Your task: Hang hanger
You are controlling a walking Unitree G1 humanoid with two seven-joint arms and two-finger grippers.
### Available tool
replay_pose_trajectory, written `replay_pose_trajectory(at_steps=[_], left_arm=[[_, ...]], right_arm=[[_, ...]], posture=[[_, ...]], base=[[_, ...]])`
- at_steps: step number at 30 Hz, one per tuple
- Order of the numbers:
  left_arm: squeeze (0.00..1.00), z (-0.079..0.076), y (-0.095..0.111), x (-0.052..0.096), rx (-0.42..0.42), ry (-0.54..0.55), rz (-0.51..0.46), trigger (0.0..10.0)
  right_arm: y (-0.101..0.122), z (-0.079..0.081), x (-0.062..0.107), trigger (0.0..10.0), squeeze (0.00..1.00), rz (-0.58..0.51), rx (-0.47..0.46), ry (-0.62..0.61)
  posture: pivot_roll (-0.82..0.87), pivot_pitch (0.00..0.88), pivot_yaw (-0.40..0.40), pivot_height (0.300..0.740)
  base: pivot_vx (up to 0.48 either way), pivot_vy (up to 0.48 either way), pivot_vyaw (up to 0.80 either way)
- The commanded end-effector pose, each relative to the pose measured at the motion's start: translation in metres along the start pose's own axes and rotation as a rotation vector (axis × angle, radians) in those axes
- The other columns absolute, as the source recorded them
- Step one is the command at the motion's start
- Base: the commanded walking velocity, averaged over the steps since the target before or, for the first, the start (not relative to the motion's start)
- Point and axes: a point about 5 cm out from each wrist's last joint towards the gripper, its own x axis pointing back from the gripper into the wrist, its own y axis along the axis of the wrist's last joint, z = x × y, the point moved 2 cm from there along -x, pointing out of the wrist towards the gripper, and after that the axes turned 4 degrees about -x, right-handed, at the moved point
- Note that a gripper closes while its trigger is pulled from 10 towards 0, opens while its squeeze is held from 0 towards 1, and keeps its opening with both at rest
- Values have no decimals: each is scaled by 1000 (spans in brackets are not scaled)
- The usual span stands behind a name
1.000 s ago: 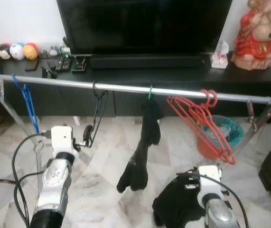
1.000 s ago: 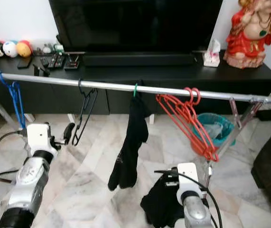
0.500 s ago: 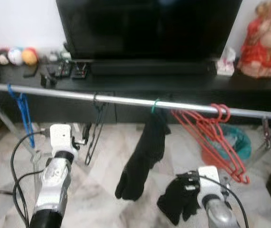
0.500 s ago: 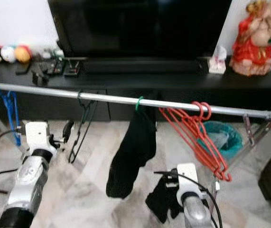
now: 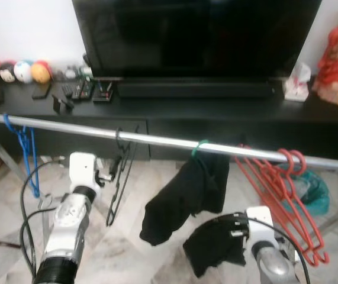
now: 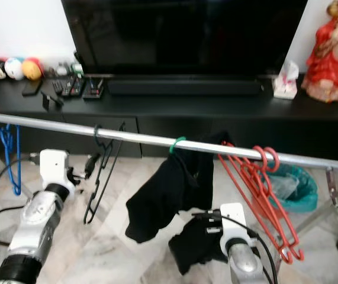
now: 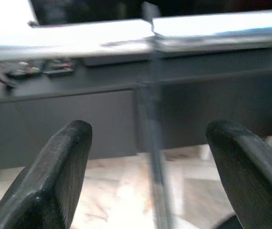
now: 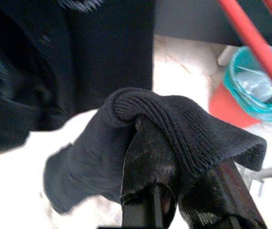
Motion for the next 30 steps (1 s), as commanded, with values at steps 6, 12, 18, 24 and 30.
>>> replay_pose_trajectory(at_steps=[6, 12, 18, 24, 30], left_arm=[[129, -5, -17, -1, -23, -89, 127, 10000], [1000, -14, -14, -4, -3, -137, 125, 10000], [1000, -17, -16, -5, -27, -149, 154, 10000], [0, -14, -23, -15, -63, -83, 193, 10000], [0, -14, -21, -21, -35, -70, 173, 10000]], right_arm=[[7, 1, -2, 10000, 0, -27, -12, 5], [9, 0, -2, 10000, 0, -29, -7, 5], [10, 1, -4, 10000, 0, -32, -5, 9], [13, 0, -4, 10000, 0, -37, -1, 13], [14, 0, -4, 10000, 0, -41, -2, 11]], posture=[[-32, 0, 21, 740], [-35, 0, 19, 740], [-35, 0, 17, 740], [-41, 0, 16, 740], [-45, 0, 11, 740]], base=[[0, 0, 0], [0, 0, 0], [0, 0, 0], [0, 0, 0], [0, 0, 0]])
